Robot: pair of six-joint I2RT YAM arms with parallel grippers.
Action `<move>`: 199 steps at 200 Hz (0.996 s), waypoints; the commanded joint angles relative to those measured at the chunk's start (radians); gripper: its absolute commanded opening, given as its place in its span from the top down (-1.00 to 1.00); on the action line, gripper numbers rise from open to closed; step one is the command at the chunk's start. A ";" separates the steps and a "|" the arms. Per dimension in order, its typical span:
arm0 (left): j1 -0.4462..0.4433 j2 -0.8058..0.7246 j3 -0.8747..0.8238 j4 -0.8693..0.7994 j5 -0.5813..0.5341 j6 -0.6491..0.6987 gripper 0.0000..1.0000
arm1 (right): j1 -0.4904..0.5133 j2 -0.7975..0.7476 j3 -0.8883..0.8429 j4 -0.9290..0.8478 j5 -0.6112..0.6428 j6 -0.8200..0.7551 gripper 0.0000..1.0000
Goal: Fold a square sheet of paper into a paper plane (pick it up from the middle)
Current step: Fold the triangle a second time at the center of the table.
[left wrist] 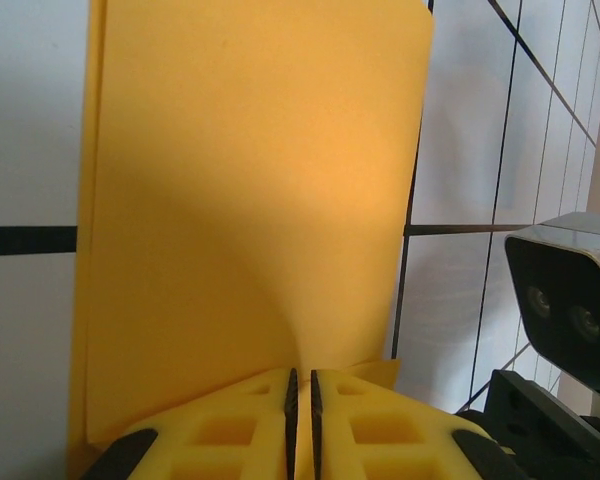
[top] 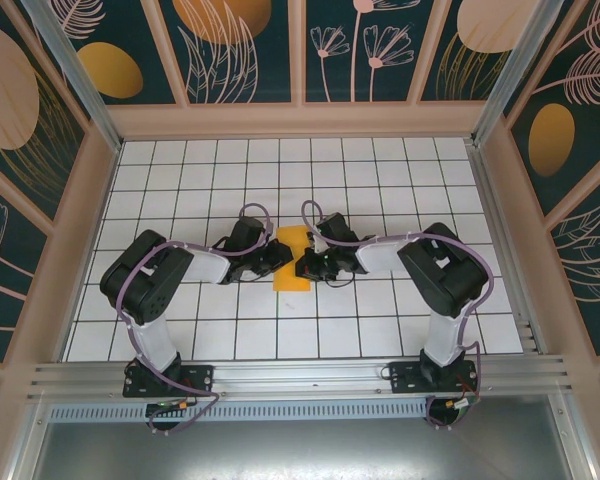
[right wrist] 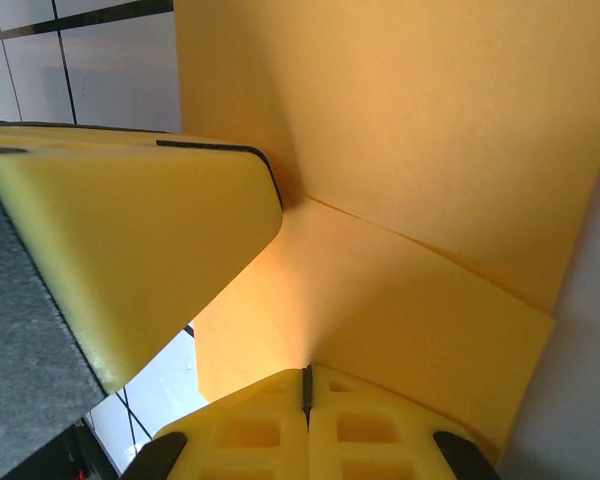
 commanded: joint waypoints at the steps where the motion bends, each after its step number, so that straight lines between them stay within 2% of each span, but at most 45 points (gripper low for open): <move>1: 0.005 0.030 -0.006 -0.071 -0.075 0.022 0.70 | 0.003 0.019 -0.054 -0.042 0.036 -0.003 1.00; 97: 0.005 0.034 -0.004 -0.101 -0.110 0.017 0.74 | -0.007 -0.143 -0.159 -0.123 0.009 -0.068 1.00; 137: 0.005 0.034 -0.001 -0.106 -0.106 0.021 0.73 | -0.045 -0.208 -0.233 -0.146 0.013 -0.084 1.00; 178: 0.005 0.029 0.000 -0.101 -0.097 0.024 0.72 | -0.045 -0.258 -0.166 -0.111 -0.010 -0.054 1.00; 199: 0.005 0.029 0.001 -0.101 -0.090 0.025 0.71 | -0.041 -0.229 -0.110 -0.078 -0.029 -0.033 1.00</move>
